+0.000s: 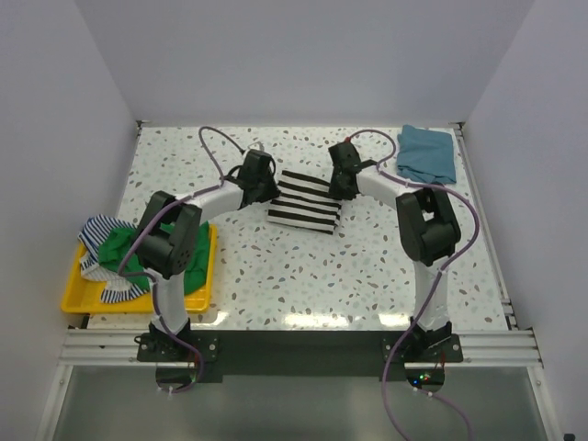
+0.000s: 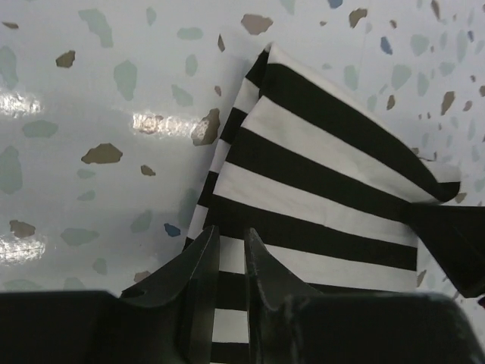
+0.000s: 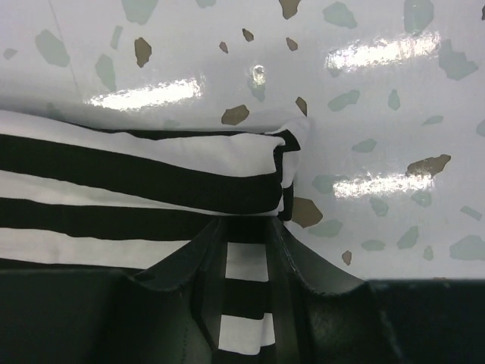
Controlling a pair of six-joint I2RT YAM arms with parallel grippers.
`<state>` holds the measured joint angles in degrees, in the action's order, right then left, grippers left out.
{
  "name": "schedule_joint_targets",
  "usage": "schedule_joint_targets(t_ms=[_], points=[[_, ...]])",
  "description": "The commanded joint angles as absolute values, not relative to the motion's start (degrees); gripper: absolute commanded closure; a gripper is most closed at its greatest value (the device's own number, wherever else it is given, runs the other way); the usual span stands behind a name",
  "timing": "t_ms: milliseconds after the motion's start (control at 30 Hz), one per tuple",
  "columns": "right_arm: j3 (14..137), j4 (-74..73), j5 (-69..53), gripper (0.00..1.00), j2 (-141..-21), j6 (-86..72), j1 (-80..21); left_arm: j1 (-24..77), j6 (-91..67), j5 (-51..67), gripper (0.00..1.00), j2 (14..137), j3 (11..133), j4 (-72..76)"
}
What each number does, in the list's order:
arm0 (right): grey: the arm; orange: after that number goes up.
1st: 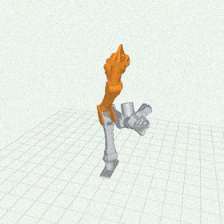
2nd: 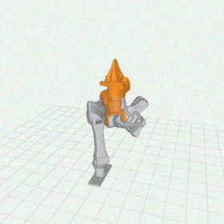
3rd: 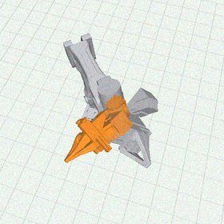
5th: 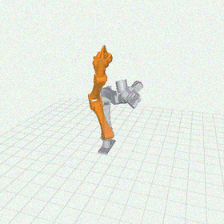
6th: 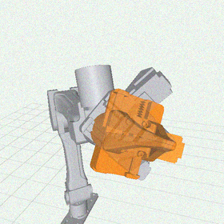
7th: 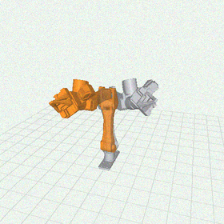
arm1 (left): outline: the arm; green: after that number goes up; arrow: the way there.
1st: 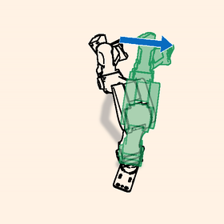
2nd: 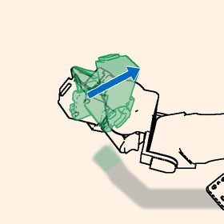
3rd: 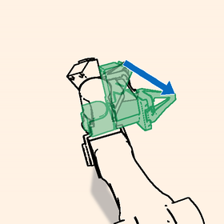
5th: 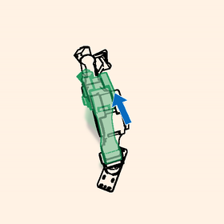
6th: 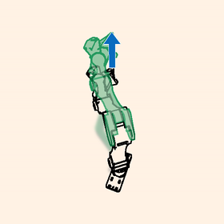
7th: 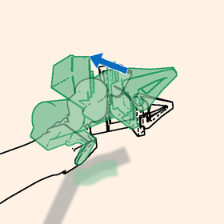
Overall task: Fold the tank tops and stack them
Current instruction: Fold the tank top, then neatly place the folded tank top to the corner
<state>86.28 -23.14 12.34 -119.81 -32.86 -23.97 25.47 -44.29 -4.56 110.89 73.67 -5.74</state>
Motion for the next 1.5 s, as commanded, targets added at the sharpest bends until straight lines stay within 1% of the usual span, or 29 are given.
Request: schedule_joint_targets(t_ms=[0,133,267,400,433,500,533,567,600,667,700,733,800,900,967,1000,1033,1100,1133,1200,1233,1300,1333,1400,1467], points=[[86.22,-24.17,13.98,0.69,-120.93,-33.13,-23.73,26.72,-41.84,-8.78,0.76,112.41,72.6,-6.67],[85.78,-23.82,13.71,0.72,-121.55,-33.22,-23.73,27.33,-42.54,-9.67,0.78,112.76,70.32,-6.59],[87.71,-23.99,13.62,0.72,-122.6,-31.74,-23.73,28.39,-43.42,-9.05,0.8,111.89,68.38,-6.15],[92.62,-23.3,12.22,0.69,-125.14,-28.13,-23.38,31.1,-47.19,-7.65,0.82,108.11,63.12,-4.49],[93.94,-22.77,10.91,0.64,-125.94,-27.25,-23.29,31.98,-49.72,-6.78,0.82,106.97,60.23,-3.44],[99.73,-22.06,7.83,0.61,-129.18,-24.53,-23.03,35.83,-53.24,-4.67,0.83,104.51,58.19,-1.15],[102.37,-22.41,7.13,0.57,-130.68,-22.61,-23.03,37.34,-54.13,-4.22,0.83,103.98,57.66,-0.88],[108.05,-23.8,5.81,0.55,-132.09,-21.8,-23.03,40.14,-54.84,-3.61,0.83,103.28,57.57,-0.88],[111.06,-24.95,5.54,0.53,-133.32,-20.84,-23.03,41.21,-55.63,-3.26,0.82,102.92,57.74,-0.88],[117.3,-26.88,5.97,0.43,-135.44,-18.47,-23.03,42.62,-56.25,-1.76,0.79,102.31,58.36,1.14],[118.99,-27.68,6.85,0.38,-135.44,-18.11,-22.94,43.06,-55.99,-1.24,0.78,102.04,58.97,0.1],[120.4,-28.82,7.81,0.31,-135.09,-17.58,-22.85,43.07,-55.03,-1.23,0.76,101.43,60.02,-2.52],[121.82,-31.02,10.18,0.25,-133.17,-17.58,-22.24,43.07,-52.58,-2.97,0.74,97.93,59.94,-5.78],[116.21,-31.2,10.64,0.24,-126.67,-19.94,-20.31,42.8,-49.93,-6.05,0.73,91.51,58.45,-9.21],[109.89,-31.29,10.55,0.24,-120.69,-21.7,-18.81,42.54,-48.44,-8.42,0.73,88.08,58.97,-11.93],[107.25,-30.85,8.98,0.24,-118.32,-22.41,-18.46,42.28,-47.3,-12.44,0.72,87.46,60.45,-12.65],[101.57,-28.67,7.14,0.24,-114.47,-23.72,-17.76,41.84,-46.24,-13.79,0.69,87.71,61.43,-12.66],[96.27,-26.73,3.97,0.24,-110.93,-25.48,-17.05,38.42,-44.13,-14.5,0.69,90.25,66.41,-14.14],[91.45,-25.67,0.56,0.24,-109.61,-27.23,-16.53,37.1,-43.25,-14.41,0.71,94.01,68.36,-14.85],[86.68,-21.99,-2.7,0.24,-105.92,-28.82,-16.0,34.2,-40.1,-14.41,0.73,98.24,74.31,-15.73],[82.74,-19.36,-4.81,0.23,-104.95,-30.13,-15.74,33.58,-38.77,-14.5,0.73,102.26,76.27,-15.73],[79.99,-17.5,-6.15,0.2,-103.89,-31.11,-15.56,32.7,-34.57,-14.59,0.74,106.42,82.57,-15.82],[78.24,-17.14,-6.5,0.18,-103.89,-31.9,-15.38,32.61,-33.24,-14.85,0.75,110.52,84.79,-16.43],[75.95,-14.17,-9.04,0.15,-103.97,-33.39,-15.03,32.61,-29.73,-14.33,0.76,113.89,88.75,-16.17],[72.87,-10.3,-11.24,0.14,-104.5,-35.68,-14.77,32.61,-28.05,-14.76,0.76,116.98,89.38,-14.87]])
